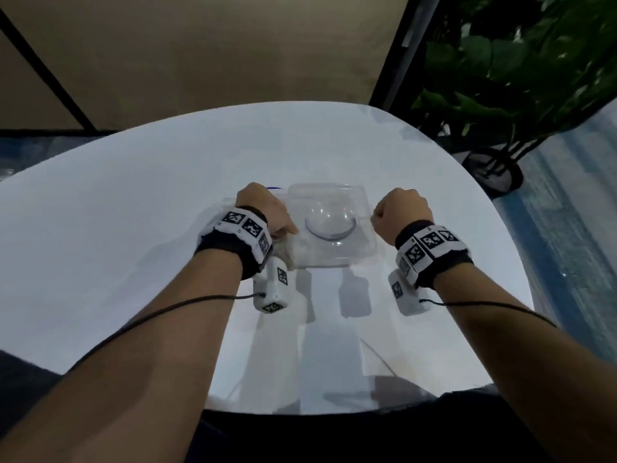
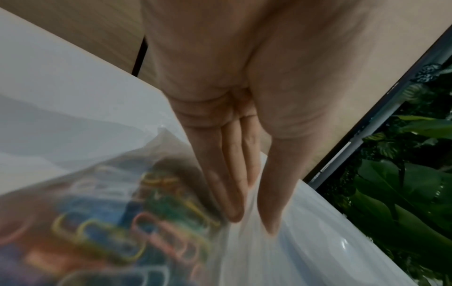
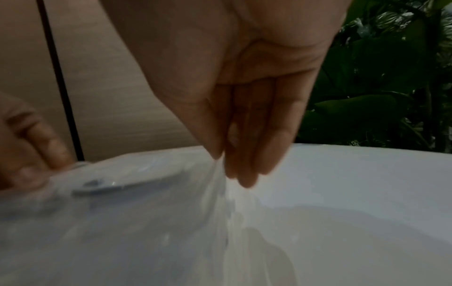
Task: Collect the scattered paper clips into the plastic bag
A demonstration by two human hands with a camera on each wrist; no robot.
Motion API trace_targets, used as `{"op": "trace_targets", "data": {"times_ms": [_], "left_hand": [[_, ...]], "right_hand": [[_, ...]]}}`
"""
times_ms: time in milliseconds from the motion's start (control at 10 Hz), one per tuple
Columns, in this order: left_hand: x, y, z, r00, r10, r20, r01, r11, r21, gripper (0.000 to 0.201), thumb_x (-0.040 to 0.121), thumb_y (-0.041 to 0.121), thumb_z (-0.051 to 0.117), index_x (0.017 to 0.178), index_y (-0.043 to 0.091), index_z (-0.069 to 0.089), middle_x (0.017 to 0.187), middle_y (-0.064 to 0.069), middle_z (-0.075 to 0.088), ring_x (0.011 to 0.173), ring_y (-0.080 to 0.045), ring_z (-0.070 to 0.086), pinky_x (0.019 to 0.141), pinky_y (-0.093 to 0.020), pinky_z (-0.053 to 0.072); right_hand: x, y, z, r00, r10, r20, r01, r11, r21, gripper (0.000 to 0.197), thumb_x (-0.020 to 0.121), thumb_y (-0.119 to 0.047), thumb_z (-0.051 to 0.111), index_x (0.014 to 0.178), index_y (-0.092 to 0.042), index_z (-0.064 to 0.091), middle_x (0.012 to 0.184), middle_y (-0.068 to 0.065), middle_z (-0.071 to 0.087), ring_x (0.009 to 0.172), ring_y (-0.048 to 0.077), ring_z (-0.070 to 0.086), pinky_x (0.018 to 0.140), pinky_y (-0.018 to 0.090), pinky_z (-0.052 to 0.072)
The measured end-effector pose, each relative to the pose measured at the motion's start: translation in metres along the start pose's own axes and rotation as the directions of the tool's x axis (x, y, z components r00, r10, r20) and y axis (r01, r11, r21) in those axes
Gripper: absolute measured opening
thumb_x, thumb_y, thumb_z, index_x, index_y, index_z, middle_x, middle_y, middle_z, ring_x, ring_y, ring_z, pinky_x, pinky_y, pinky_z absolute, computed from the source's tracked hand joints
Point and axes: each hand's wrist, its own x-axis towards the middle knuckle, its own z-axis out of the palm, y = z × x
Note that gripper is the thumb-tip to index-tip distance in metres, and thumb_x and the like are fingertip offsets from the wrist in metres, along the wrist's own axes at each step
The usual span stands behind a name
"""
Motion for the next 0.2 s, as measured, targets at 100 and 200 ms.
{"op": "trace_targets", "data": {"times_ms": [100,200], "left_hand": [[0.005,0.0,0.003,0.999,0.012,-0.047,-0.01,0.999,0.044,0.033,0.066,0.027,0.091,0.093,0.011,0.08,0.101,-0.004,0.077,0.098,-0.021,0.071,0.091,-0.03,0.056],[0.008,0.001,-0.017,0.984,0.022,-0.176,-0.014,0.999,0.047,0.024,0.082,0.033,0.076,0.1,0.018,0.077,0.106,-0.006,0.076,0.102,-0.025,0.07,0.092,-0.03,0.053]], "right_hand": [[0.013,-0.012,-0.028,0.981,0.007,0.193,0.018,0.991,-0.13,0.018,0.079,-0.026,0.066,0.092,-0.014,0.071,0.089,0.005,0.068,0.072,0.026,0.059,0.061,0.027,0.049],[0.022,-0.037,-0.109,0.982,-0.114,0.153,0.129,0.987,-0.092,0.034,0.084,-0.042,0.064,0.103,-0.015,0.071,0.108,0.007,0.068,0.093,0.029,0.064,0.079,0.037,0.056]]}}
